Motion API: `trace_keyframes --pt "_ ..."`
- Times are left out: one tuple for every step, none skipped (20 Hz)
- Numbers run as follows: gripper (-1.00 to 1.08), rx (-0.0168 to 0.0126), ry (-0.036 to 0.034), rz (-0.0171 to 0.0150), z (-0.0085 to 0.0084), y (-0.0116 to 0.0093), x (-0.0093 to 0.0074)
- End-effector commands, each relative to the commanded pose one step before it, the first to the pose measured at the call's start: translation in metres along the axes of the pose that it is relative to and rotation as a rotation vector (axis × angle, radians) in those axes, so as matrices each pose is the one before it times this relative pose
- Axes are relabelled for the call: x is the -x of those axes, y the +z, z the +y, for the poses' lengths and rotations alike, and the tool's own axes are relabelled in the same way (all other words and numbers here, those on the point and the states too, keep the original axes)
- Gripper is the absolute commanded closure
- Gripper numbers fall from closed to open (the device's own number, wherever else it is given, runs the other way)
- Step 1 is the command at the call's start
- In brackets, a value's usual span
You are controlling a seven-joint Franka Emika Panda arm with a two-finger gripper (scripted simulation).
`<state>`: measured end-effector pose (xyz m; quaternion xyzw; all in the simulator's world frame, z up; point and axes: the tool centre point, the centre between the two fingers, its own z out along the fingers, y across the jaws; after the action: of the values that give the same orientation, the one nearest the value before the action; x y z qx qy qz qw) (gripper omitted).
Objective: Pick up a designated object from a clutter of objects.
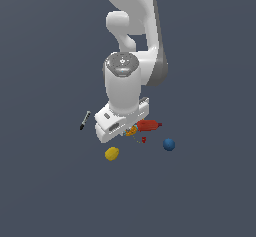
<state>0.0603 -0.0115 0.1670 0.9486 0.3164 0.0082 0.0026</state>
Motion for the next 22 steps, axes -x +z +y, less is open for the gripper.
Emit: trace_keyframes --pt "1.08 -0.00217 -0.00159 -0.00062 0.01640 -0.02465 0.01327" --pt "1.08 -0.00053 -0.00026 -0.00035 0.00665 -0.00972 0.00516" --pt "1.08 -0.00074 -0.00036 -0.00052 0.00664 -0.00954 0.00506" --pt "1.08 -0.00072 -0.00036 -0.00055 0.00665 -0.00951 0.00503" --pt "1.08 -0.00060 -0.00030 -0.00051 0.00665 -0.00955 0.00503" --pt "1.08 -0.00067 -0.00034 -0.00063 0.00666 -0.00944 0.00496" --pt "1.08 -0.00054 -0.00028 -0.00059 0.00666 -0.00947 0.00495" --pt "1.08 -0.00051 -0.00026 -0.00062 0.00667 -0.00943 0.00491" --pt "1.08 -0.00047 -0.00025 -0.00066 0.00667 -0.00938 0.00487" --pt "1.08 -0.00050 -0.00027 -0.00079 0.00667 -0.00924 0.00477" --pt "1.08 -0.00032 -0.00017 -0.00059 0.00653 -0.00913 0.00470" --pt "1.08 -0.00042 -0.00022 -0.00085 0.00620 -0.00843 0.00429" --pt "1.08 -0.00026 -0.00014 -0.00062 0.00581 -0.00797 0.00405" --pt "1.08 -0.00024 -0.00013 -0.00063 0.00543 -0.00737 0.00371" --pt "1.08 -0.00022 -0.00012 -0.00064 0.00506 -0.00678 0.00339" --pt "1.08 -0.00021 -0.00011 -0.00065 0.00469 -0.00620 0.00307" --pt "1.08 -0.00013 -0.00007 -0.00046 0.00432 -0.00574 0.00284" --pt "1.08 -0.00018 -0.00010 -0.00066 0.00396 -0.00509 0.00246" --pt "1.08 -0.00012 -0.00006 -0.00047 0.00360 -0.00465 0.00224" --pt "1.08 0.00000 0.00000 0.00000 0.00323 -0.00436 0.00214" --pt "1.08 -0.00022 -0.00011 -0.00095 0.00291 -0.00337 0.00149" --pt "1.08 0.00000 0.00000 0.00000 0.00252 -0.00333 0.00160"
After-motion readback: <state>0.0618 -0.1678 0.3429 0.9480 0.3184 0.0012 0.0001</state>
